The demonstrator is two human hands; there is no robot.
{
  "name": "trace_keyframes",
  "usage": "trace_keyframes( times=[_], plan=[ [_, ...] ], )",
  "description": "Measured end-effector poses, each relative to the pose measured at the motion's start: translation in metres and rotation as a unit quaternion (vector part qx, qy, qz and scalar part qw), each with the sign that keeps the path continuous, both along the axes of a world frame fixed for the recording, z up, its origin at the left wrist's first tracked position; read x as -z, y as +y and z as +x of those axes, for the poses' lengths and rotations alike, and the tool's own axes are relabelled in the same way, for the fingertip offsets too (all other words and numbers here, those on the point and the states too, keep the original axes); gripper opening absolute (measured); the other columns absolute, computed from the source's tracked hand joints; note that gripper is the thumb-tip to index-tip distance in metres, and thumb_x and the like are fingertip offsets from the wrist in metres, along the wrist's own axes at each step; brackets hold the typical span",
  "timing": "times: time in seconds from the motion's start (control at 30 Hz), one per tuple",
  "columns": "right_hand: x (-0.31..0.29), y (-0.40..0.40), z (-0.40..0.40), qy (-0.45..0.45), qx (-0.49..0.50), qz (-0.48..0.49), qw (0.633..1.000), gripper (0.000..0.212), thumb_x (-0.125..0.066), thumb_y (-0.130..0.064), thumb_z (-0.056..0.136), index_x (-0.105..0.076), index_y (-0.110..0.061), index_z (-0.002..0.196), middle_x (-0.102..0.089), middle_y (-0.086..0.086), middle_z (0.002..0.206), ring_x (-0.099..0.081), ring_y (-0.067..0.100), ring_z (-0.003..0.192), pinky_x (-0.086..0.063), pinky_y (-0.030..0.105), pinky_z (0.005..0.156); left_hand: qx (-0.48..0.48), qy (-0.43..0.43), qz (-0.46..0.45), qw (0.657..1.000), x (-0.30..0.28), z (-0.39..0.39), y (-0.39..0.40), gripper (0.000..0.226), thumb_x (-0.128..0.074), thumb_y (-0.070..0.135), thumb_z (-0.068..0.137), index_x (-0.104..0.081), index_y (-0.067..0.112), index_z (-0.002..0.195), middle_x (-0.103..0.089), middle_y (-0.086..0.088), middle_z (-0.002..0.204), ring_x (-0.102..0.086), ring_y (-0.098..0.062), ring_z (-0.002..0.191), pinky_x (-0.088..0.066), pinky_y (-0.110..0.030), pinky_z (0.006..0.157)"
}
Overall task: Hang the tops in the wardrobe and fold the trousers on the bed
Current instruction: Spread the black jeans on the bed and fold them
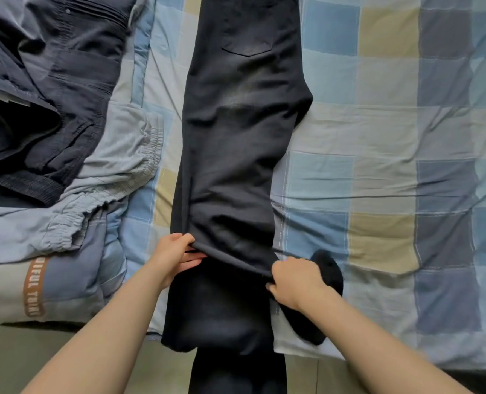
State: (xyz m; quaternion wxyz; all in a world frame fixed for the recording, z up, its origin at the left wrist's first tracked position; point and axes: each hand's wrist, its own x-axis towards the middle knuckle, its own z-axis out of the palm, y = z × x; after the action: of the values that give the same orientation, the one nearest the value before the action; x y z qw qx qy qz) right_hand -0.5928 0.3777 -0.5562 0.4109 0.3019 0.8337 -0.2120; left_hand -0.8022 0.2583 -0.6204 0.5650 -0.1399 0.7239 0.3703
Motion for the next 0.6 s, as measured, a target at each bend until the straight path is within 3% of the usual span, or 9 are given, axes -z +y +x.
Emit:
trace_keyframes(
  times=[0.1,0.17,0.23,0.3,0.33,0.4,0.5,0.53,0.6],
  plan=[
    [-0.021,-0.046,0.005,0.071,-0.025,-0.101,0.992,0.038,-0.051,-0.038,0.093,-0.046,-0.009,0.117,-0.057,0.02,0.116,-0.056,0.038,0.107,-0.044,0.04,0.084,-0.011,-0.006,0.023,1.0,-0.007,-0.002,-0.015,0.015,-0.048,0.016,0.098,-0.06,0.007,0.099,-0.071,-0.014,0.102,-0.071,-0.028,0.089,-0.056,-0.037,0.076],
    [-0.027,-0.081,0.005,0.071,0.011,-0.217,0.974,0.052,-0.055,-0.04,0.091,-0.039,-0.007,0.128,-0.055,0.021,0.118,-0.055,0.04,0.108,-0.045,0.04,0.084,0.034,0.01,0.012,0.999,-0.009,-0.002,-0.02,0.018,-0.047,0.018,0.1,-0.06,0.009,0.092,-0.072,-0.009,0.094,-0.071,-0.021,0.078,-0.055,-0.033,0.07],
    [-0.028,-0.113,0.005,0.027,0.08,-0.35,0.933,0.064,-0.058,-0.043,0.087,-0.037,-0.015,0.14,-0.053,0.011,0.133,-0.051,0.03,0.122,-0.044,0.04,0.099,0.063,0.025,0.005,0.998,-0.009,-0.003,-0.025,0.022,-0.047,0.02,0.101,-0.055,0.013,0.081,-0.066,-0.004,0.082,-0.066,-0.015,0.066,-0.052,-0.028,0.06],
    [-0.023,-0.129,0.007,0.016,0.143,-0.424,0.894,0.05,-0.059,-0.039,0.087,-0.052,-0.023,0.134,-0.057,-0.001,0.133,-0.052,0.015,0.124,-0.039,0.029,0.105,0.075,0.022,0.011,0.997,-0.007,-0.003,-0.03,0.02,-0.054,0.022,0.099,-0.053,0.016,0.08,-0.063,-0.004,0.084,-0.063,-0.017,0.074,-0.049,-0.027,0.057],
    [-0.015,-0.13,0.009,0.049,0.188,-0.404,0.894,0.041,-0.059,-0.033,0.088,-0.059,-0.023,0.128,-0.062,-0.003,0.127,-0.055,0.011,0.118,-0.04,0.023,0.103,0.088,0.017,0.012,0.996,-0.003,-0.001,-0.034,0.015,-0.058,0.021,0.096,-0.055,0.016,0.083,-0.064,-0.005,0.087,-0.062,-0.019,0.078,-0.049,-0.027,0.059],
    [0.004,-0.127,0.015,0.138,0.345,-0.244,0.896,0.031,-0.058,-0.022,0.089,-0.063,-0.018,0.119,-0.067,-0.002,0.111,-0.06,0.012,0.1,-0.044,0.02,0.091,0.184,0.044,-0.01,0.982,0.003,0.005,-0.052,0.004,-0.064,0.015,0.091,-0.06,0.014,0.09,-0.062,-0.004,0.081,-0.058,-0.019,0.072,-0.047,-0.027,0.06],
    [0.036,-0.097,0.038,0.196,0.534,0.048,0.821,0.033,-0.061,-0.021,0.089,-0.053,-0.01,0.119,-0.06,0.004,0.103,-0.057,0.02,0.092,-0.042,0.029,0.086,0.301,0.102,-0.024,0.948,0.014,0.019,-0.087,0.013,-0.064,0.014,0.091,-0.063,0.001,0.09,-0.055,-0.003,0.062,-0.049,-0.019,0.057,-0.045,-0.03,0.06],
    [0.045,-0.088,0.048,0.168,0.563,0.073,0.806,0.041,-0.063,-0.027,0.088,-0.05,-0.008,0.122,-0.058,0.007,0.11,-0.056,0.024,0.1,-0.042,0.032,0.089,0.295,0.112,-0.016,0.949,0.014,0.022,-0.096,0.02,-0.061,0.017,0.093,-0.063,-0.003,0.092,-0.055,-0.005,0.064,-0.049,-0.02,0.058,-0.046,-0.033,0.062],
    [0.058,-0.083,0.062,0.099,0.604,-0.007,0.791,0.047,-0.063,-0.039,0.088,-0.052,-0.006,0.121,-0.058,0.006,0.113,-0.056,0.023,0.105,-0.043,0.031,0.089,0.256,0.134,0.02,0.957,0.01,0.025,-0.114,0.025,-0.056,0.022,0.096,-0.065,-0.001,0.097,-0.061,-0.006,0.075,-0.052,-0.019,0.068,-0.048,-0.038,0.068]
  ],
)
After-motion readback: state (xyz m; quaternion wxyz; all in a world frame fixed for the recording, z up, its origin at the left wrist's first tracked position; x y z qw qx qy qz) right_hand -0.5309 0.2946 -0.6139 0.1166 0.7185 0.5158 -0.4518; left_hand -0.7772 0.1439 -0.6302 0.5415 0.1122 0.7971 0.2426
